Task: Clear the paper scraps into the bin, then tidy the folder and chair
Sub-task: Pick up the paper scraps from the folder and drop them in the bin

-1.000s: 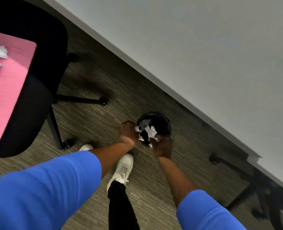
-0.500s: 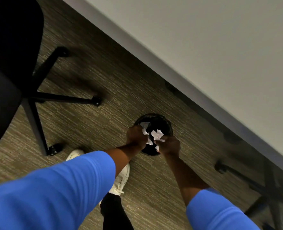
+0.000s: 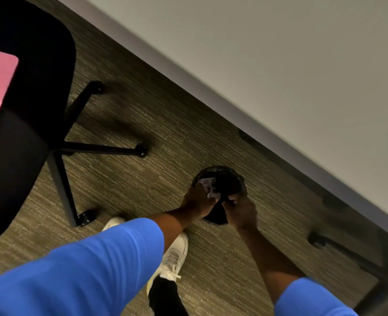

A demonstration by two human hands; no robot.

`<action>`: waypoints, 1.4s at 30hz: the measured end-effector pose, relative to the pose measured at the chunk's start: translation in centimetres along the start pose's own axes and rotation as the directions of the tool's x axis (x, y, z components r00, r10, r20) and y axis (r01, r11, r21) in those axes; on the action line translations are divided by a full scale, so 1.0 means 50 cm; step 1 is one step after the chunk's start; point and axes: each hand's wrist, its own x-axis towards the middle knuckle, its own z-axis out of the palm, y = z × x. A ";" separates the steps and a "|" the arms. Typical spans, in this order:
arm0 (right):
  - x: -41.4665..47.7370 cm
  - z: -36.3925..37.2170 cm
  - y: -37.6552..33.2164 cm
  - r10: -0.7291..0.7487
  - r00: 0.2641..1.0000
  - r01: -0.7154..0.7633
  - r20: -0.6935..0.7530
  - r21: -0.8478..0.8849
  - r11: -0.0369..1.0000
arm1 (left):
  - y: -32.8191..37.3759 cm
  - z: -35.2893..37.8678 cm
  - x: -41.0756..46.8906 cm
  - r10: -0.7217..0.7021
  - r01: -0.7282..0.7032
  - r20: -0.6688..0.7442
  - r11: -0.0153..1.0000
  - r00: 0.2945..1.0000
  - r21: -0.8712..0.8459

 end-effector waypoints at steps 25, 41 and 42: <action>-0.260 0.034 -0.545 -0.425 0.870 0.406 0.248 0.125 0.905 | -0.193 -0.569 -0.356 -0.166 0.031 -0.470 0.959 0.867 -0.282; -0.377 0.132 -0.910 -0.840 0.456 0.889 0.295 -0.107 0.445 | -0.385 -0.900 -0.430 -0.369 0.309 -0.806 0.919 0.463 -0.244; -0.375 0.138 -0.936 -0.838 0.445 0.895 0.316 -0.150 0.419 | -0.388 -0.909 -0.422 -0.360 0.303 -0.800 0.924 0.480 -0.234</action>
